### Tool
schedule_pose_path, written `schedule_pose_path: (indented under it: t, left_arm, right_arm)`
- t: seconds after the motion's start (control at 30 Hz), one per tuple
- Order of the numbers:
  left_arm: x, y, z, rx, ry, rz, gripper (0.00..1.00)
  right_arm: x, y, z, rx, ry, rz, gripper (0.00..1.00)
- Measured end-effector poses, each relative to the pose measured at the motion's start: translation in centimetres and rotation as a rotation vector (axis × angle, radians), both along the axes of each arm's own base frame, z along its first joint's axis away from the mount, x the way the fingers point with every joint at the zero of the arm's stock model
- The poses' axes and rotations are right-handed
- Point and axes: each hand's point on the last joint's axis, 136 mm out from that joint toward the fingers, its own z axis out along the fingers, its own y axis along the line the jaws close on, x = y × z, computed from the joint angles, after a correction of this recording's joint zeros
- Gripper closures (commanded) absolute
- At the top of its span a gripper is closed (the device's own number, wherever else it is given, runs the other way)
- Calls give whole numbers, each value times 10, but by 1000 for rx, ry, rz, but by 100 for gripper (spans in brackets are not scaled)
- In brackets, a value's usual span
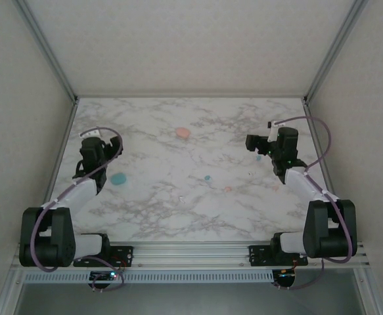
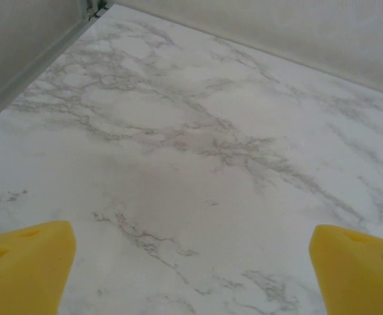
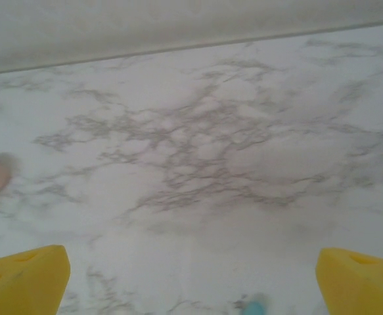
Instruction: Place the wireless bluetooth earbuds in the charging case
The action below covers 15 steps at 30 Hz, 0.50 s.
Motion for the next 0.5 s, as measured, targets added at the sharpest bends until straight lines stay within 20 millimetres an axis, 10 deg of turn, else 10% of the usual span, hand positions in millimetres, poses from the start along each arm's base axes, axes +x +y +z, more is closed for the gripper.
schedule_pose_path:
  t: [0.5]
  left_arm:
    - [-48, -1, -26, -268, 417, 282, 15]
  right_arm:
    - [5, 60, 51, 198, 160, 213, 10]
